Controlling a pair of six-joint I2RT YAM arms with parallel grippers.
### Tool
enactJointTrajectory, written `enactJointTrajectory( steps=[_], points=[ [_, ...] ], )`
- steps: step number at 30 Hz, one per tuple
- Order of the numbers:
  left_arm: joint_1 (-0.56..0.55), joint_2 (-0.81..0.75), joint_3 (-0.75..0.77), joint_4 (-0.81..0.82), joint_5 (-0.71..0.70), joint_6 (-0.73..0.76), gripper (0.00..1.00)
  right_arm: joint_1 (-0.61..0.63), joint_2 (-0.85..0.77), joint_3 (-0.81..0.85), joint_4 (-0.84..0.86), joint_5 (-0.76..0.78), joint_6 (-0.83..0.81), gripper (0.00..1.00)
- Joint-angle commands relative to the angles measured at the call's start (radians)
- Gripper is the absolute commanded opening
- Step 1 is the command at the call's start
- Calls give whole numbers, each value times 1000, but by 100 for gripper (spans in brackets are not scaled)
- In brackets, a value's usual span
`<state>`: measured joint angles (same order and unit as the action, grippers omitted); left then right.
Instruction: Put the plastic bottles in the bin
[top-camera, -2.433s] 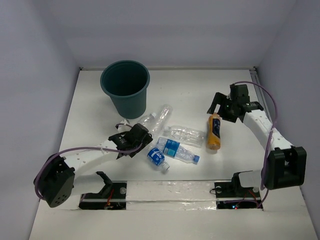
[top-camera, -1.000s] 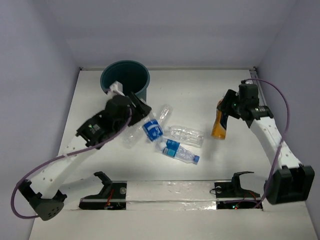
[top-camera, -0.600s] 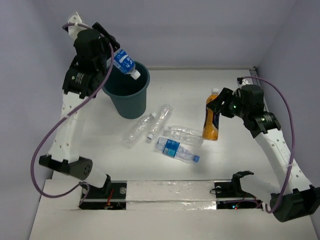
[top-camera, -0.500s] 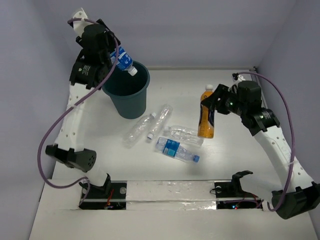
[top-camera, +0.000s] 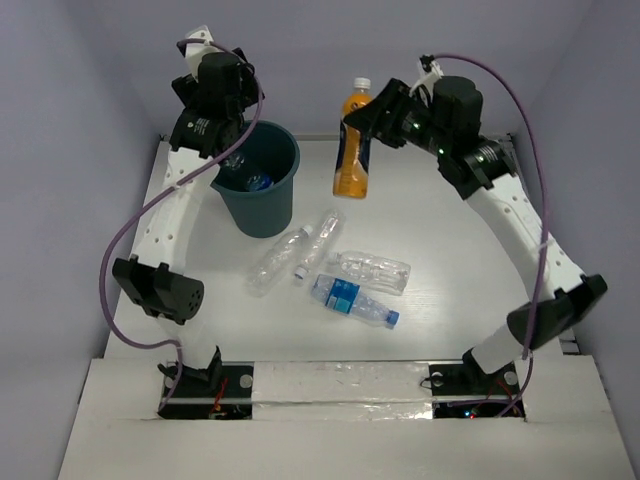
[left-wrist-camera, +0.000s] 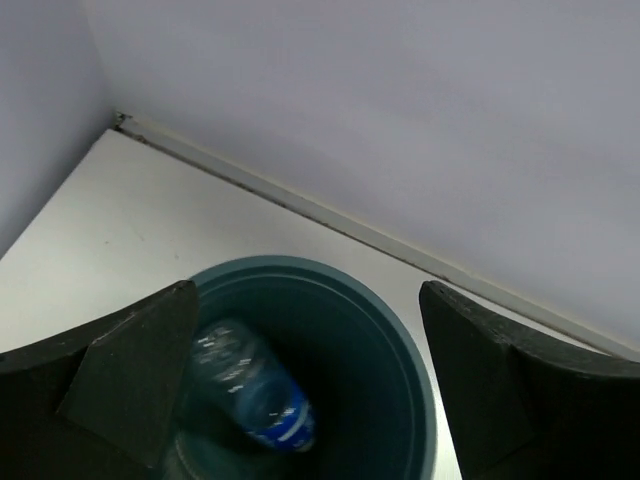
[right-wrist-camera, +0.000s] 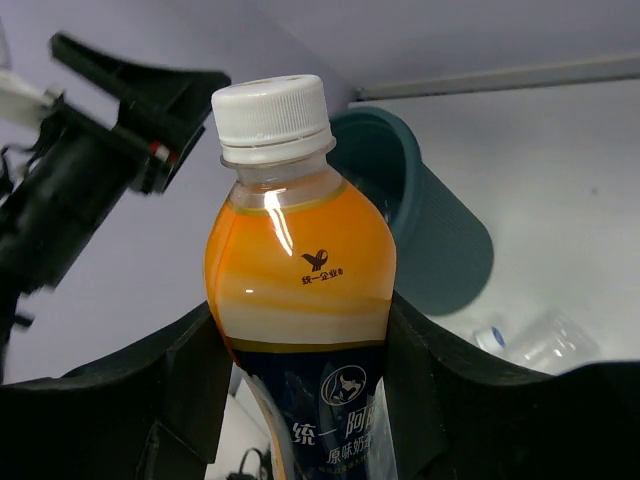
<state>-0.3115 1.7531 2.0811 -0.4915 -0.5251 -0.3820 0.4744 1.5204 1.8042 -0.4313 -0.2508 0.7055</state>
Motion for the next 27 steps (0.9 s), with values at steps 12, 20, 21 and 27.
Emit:
enactJointTrajectory(
  steps=[12, 20, 21, 27],
  points=[
    [-46, -785, -936, 7, 393, -144, 34, 165, 593, 680, 178, 159, 120, 59],
    [-92, -899, -1214, -22, 445, -189, 52, 248, 728, 756, 184, 295, -7, 78],
    [-92, -888, -1217, -19, 435, -173, 57, 248, 731, 759, 180, 298, -29, 82],
    [-101, -749, -1221, 48, 399, -92, 80, 248, 676, 718, 134, 329, -89, 100]
  ],
)
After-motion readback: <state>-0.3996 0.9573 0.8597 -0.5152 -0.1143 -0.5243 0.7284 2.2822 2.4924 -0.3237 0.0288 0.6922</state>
